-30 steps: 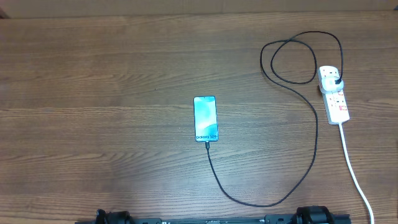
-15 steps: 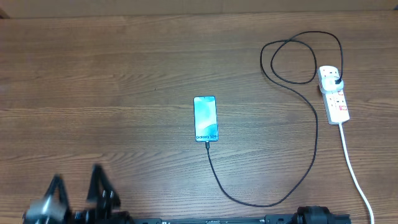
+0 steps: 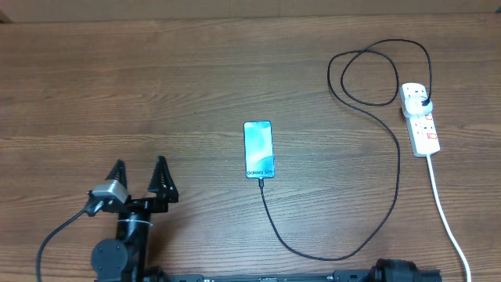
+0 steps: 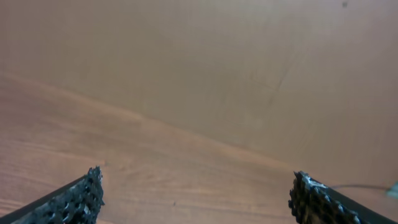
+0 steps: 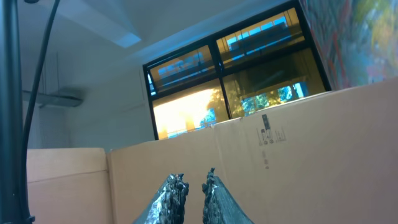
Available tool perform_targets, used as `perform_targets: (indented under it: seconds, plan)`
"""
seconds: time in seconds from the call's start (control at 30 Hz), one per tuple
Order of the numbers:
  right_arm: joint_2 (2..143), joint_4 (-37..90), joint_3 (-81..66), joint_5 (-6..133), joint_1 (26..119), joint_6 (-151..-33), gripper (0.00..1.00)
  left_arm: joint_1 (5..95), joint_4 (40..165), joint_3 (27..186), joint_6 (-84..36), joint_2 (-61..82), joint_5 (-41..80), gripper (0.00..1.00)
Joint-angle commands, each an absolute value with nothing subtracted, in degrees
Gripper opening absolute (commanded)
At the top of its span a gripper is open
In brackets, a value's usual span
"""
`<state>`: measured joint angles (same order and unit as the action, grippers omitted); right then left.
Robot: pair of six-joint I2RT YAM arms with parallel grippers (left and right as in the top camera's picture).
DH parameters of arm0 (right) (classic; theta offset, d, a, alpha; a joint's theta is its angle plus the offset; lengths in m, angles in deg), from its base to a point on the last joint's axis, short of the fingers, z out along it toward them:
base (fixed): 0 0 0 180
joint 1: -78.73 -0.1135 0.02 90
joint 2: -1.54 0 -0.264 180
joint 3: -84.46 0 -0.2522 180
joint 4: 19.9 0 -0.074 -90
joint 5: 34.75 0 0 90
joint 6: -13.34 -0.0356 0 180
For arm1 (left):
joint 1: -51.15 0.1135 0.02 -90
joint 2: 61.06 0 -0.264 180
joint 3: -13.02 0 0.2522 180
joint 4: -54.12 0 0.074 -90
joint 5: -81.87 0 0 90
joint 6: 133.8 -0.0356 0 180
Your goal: Plug charger to phone and switch on socket
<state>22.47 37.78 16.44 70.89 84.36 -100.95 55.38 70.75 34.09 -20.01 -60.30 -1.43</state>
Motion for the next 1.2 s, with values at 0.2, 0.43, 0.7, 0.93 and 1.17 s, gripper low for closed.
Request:
perform_targets:
  seconds: [0.2,0.43,0.7,0.93,1.17]
  plan:
    - [19.83,38.18,16.59,70.27,86.70,-99.92,0.16,55.65,65.70,27.06,-22.65,-60.81,0.47,1.00]
    - [17.58,39.64,15.91,70.27,86.70,-99.90,0.25,55.65,70.14,27.06,-22.65,-60.81,0.27,0.99]
    - [10.04,40.54,15.34,70.30,85.83,-96.08,0.25,55.65,71.56,27.06,-22.61,-60.81,0.10,0.99]
    - [6.45,40.47,15.36,70.25,85.28,-92.65,0.31,55.65,71.54,27.06,-22.61,-60.81,0.30,0.99]
    - [6.41,36.93,15.32,70.25,88.25,-92.67,1.00,55.65,71.54,27.06,-22.61,-60.81,0.30,1.00]
